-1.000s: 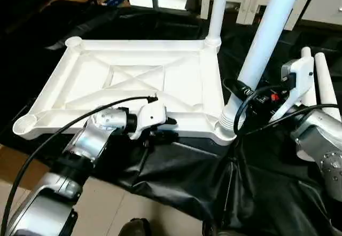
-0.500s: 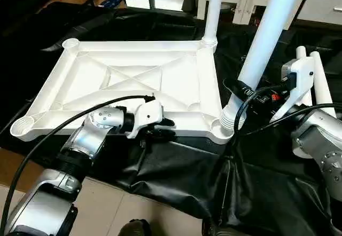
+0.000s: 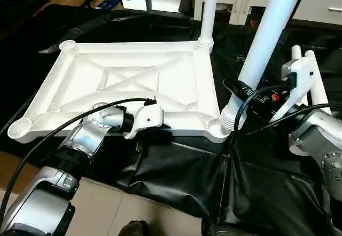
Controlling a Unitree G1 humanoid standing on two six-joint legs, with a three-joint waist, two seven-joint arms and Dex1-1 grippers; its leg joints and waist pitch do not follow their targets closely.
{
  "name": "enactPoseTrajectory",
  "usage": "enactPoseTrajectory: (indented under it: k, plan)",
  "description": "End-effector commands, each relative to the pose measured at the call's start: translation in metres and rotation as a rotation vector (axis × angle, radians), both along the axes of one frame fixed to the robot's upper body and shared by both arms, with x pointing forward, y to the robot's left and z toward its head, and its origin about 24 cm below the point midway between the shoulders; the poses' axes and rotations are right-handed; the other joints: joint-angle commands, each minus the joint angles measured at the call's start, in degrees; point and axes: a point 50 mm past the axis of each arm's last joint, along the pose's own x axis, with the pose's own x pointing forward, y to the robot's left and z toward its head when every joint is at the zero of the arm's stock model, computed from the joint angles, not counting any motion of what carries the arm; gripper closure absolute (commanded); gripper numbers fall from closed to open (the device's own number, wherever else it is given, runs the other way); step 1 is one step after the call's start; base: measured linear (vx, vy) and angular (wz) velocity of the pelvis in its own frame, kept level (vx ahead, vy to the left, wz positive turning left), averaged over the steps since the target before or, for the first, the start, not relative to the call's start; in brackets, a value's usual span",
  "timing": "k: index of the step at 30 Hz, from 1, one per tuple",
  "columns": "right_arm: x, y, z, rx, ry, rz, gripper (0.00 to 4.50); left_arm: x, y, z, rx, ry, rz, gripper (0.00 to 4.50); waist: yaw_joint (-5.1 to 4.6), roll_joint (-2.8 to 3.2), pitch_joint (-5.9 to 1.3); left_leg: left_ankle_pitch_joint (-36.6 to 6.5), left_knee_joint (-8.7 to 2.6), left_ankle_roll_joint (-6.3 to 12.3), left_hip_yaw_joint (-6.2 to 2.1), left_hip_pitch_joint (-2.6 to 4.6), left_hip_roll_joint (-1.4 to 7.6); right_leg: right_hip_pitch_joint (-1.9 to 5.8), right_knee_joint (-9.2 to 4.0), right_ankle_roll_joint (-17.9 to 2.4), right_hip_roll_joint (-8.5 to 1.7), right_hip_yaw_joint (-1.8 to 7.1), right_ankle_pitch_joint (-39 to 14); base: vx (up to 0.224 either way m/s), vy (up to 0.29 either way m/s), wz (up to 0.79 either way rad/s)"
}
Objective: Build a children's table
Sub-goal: Pick table leg, then insert table leg to table base
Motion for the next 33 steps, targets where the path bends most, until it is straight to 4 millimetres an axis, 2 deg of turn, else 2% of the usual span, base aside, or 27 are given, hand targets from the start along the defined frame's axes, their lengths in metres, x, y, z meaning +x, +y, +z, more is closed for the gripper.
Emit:
enactPoseTrajectory:
  k: [1, 5, 8, 9, 11, 12, 14, 15, 16, 17, 19, 23, 24, 25, 27, 28, 33]
  plan:
    - [-0.001, 0.003, 0.009, 0.011, -0.043, 0.015, 2.69, -0.002, 0.013, -0.016, 0.036, 0.068, 0.079, 4.46, 0.29, -0.50, -3.68, -13.9, -4.09, 1.56, -0.49, 0.58, 0.12, 3.62, -4.89, -8.4, -2.14, 1.61, -22.1, 0.000, 0.000, 0.00]
    - [-0.001, 0.000, 0.008, 0.039, -0.030, 0.006, 2.69, -0.004, 0.014, -0.015, -0.004, 0.057, 0.089, 4.49, 0.24, -0.55, -3.70, -13.5, -4.08, 1.81, -0.42, 0.54, 0.12, 3.81, -4.71, -9.5, -2.15, 1.66, -19.6, 0.000, 0.000, 0.00]
    - [0.001, -0.011, 0.009, 0.181, 0.015, -0.021, 2.69, -0.009, 0.017, -0.016, -0.018, 0.065, 0.086, 4.50, 0.09, -0.66, -3.65, -12.8, -4.11, 2.59, -0.39, 0.55, 0.16, 3.93, -4.67, -10.2, -2.28, 1.71, -18.4, 0.000, 0.000, 0.00]
    - [0.004, -0.018, 0.015, 0.287, 0.047, -0.041, 2.69, -0.013, 0.018, -0.016, -0.024, 0.072, 0.079, 4.50, -0.05, -0.71, -3.51, -11.7, -4.21, 2.90, -0.46, 0.32, 0.12, 4.07, -4.59, -10.3, -2.21, 1.64, -17.7, 0.000, 0.000, 0.00]
    - [0.005, -0.022, 0.020, 0.349, 0.059, -0.047, 2.70, -0.015, 0.019, -0.017, -0.026, 0.077, 0.075, 4.50, -0.33, -0.53, -3.57, -9.9, -4.24, 3.17, -0.59, 0.09, -0.06, 4.26, -4.46, -10.4, -2.18, 1.47, -17.3, 0.000, 0.000, 0.00]
    - [0.005, -0.022, 0.020, 0.349, 0.059, -0.047, 2.70, -0.015, 0.019, -0.017, -0.026, 0.077, 0.075, 4.50, -0.33, -0.61, -3.68, -9.3, -4.15, 3.34, -0.39, 0.52, -0.01, 4.06, -4.46, -10.5, -2.08, 1.54, -16.4, 0.000, 0.000, 0.00]
    - [0.008, -0.027, 0.025, 0.427, 0.075, -0.036, 2.70, -0.018, 0.022, -0.019, -0.025, 0.084, 0.077, 4.50, -0.52, -0.90, -3.62, -7.5, -4.14, 4.07, -0.22, 0.40, -0.11, 4.22, -4.30, -11.0, -1.98, 1.57, -13.7, 0.000, 0.000, 0.00]
    - [0.008, -0.027, 0.026, 0.444, 0.084, -0.021, 2.70, -0.019, 0.023, -0.018, -0.027, 0.085, 0.079, 4.50, -0.51, -0.75, -3.62, -7.1, -4.09, 4.59, -0.12, 0.58, -0.11, 4.15, -4.35, -11.3, -1.99, 1.61, -13.2, 0.000, 0.000, 0.00]
    - [0.008, -0.027, 0.027, 0.456, 0.093, -0.004, 2.70, -0.019, 0.023, -0.018, -0.028, 0.085, 0.080, 4.50, -0.59, -0.97, -3.57, -6.9, -4.09, 4.83, -0.04, 0.55, -0.16, 4.18, -4.37, -11.3, -1.91, 1.59, -13.1, 0.000, 0.000, 0.00]
    - [0.007, -0.026, 0.028, 0.465, 0.100, 0.009, 2.70, -0.019, 0.024, -0.018, -0.029, 0.085, 0.080, 4.50, -0.51, -0.89, -3.50, -6.8, -4.15, 5.06, -0.05, 0.55, -0.08, 4.17, -4.35, -11.5, -1.97, 1.57, -13.4, 0.000, 0.000, 0.00]
    - [0.006, -0.025, 0.030, 0.503, 0.125, 0.039, 2.70, -0.021, 0.024, -0.017, -0.029, 0.084, 0.081, 4.50, -0.57, -1.13, -3.37, -6.7, -4.21, 5.12, 0.00, 0.50, -0.12, 4.24, -4.48, -11.1, -2.00, 1.59, -14.1, 0.000, 0.000, 0.00]
    - [0.006, -0.023, 0.033, 0.590, 0.196, 0.093, 2.70, -0.025, 0.025, -0.017, -0.027, 0.092, 0.084, 4.50, -0.86, -1.00, -3.25, -6.7, -4.34, 4.77, -0.07, 0.62, -0.09, 4.09, -4.59, -10.7, -1.99, 1.58, -15.9, 0.000, 0.000, 0.00]
    - [0.006, -0.024, 0.034, 0.622, 0.217, 0.113, 2.70, -0.026, 0.025, -0.018, -0.026, 0.092, 0.084, 4.50, -1.07, -1.24, -3.24, -6.8, -4.36, 4.56, -0.01, 0.65, -0.10, 4.08, -4.61, -10.5, -1.95, 1.59, -16.0, 0.000, 0.000, 0.00]
    - [0.006, -0.024, 0.034, 0.622, 0.217, 0.113, 2.70, -0.026, 0.025, -0.018, -0.026, 0.092, 0.084, 4.50, -1.10, -1.12, -3.20, -6.8, -4.39, 4.54, 0.00, 0.70, -0.09, 4.03, -4.66, -10.5, -1.95, 1.60, -16.1, 0.000, 0.000, 0.00]
    - [0.012, -0.029, 0.038, 0.730, 0.251, 0.080, 2.70, -0.026, 0.024, -0.016, -0.042, 0.092, 0.091, 4.50, -1.24, -1.42, -3.03, -7.2, -4.46, 4.08, 0.12, 0.78, -0.17, 3.91, -4.84, -10.3, -1.94, 1.66, -16.9, 0.000, 0.000, 0.00]
    - [0.013, -0.029, 0.038, 0.735, 0.252, 0.078, 2.70, -0.026, 0.024, -0.016, -0.043, 0.092, 0.092, 4.50, -1.31, -1.31, -3.01, -7.4, -4.50, 3.77, 0.08, 0.82, -0.19, 3.84, -4.83, -10.1, -1.98, 1.67, -17.8, 0.000, 0.000, 0.00]
    - [0.020, -0.033, 0.042, 0.848, 0.320, 0.027, 2.70, -0.027, 0.023, -0.015, -0.049, 0.087, 0.101, 4.50, -1.38, -1.33, -2.97, -7.0, -4.55, 3.16, 0.25, 0.92, -0.19, 3.68, -4.79, -9.5, -1.77, 1.69, -16.9, 0.000, 0.000, 0.00]
